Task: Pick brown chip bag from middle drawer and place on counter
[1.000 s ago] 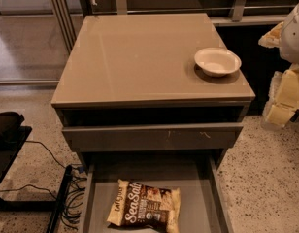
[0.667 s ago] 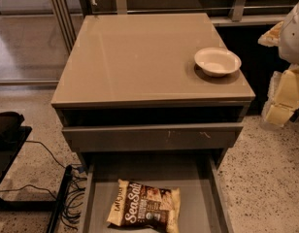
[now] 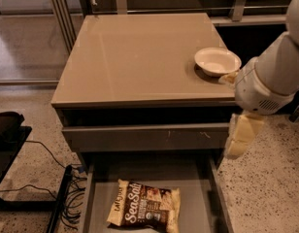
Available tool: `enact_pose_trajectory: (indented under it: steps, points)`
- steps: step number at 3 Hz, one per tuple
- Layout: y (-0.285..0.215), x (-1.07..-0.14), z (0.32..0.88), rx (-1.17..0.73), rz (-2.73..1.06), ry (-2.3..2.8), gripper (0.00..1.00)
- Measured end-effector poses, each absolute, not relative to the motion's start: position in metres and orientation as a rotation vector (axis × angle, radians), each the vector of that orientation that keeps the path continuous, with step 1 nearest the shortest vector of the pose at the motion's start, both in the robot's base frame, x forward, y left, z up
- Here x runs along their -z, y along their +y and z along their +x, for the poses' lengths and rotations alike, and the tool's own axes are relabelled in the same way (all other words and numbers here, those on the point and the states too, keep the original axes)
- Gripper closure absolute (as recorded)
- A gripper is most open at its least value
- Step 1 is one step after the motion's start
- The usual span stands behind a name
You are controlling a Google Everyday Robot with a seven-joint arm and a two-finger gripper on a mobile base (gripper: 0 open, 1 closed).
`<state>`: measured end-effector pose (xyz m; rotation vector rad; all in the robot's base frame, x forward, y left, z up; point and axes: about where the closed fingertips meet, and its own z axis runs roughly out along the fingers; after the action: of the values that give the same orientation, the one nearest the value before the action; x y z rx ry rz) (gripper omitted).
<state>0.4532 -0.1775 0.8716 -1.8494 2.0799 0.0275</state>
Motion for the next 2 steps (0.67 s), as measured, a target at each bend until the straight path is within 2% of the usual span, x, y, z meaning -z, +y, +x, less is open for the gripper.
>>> enact_pose_trajectory:
  steps: [1,2]
  points:
    - [-0.1717,-0.7934,0.4590,-0.101,-1.850,2.071,0.00]
    - [-0.1717,-0.7934,0.4590,-0.101,-1.850,2.070,0.00]
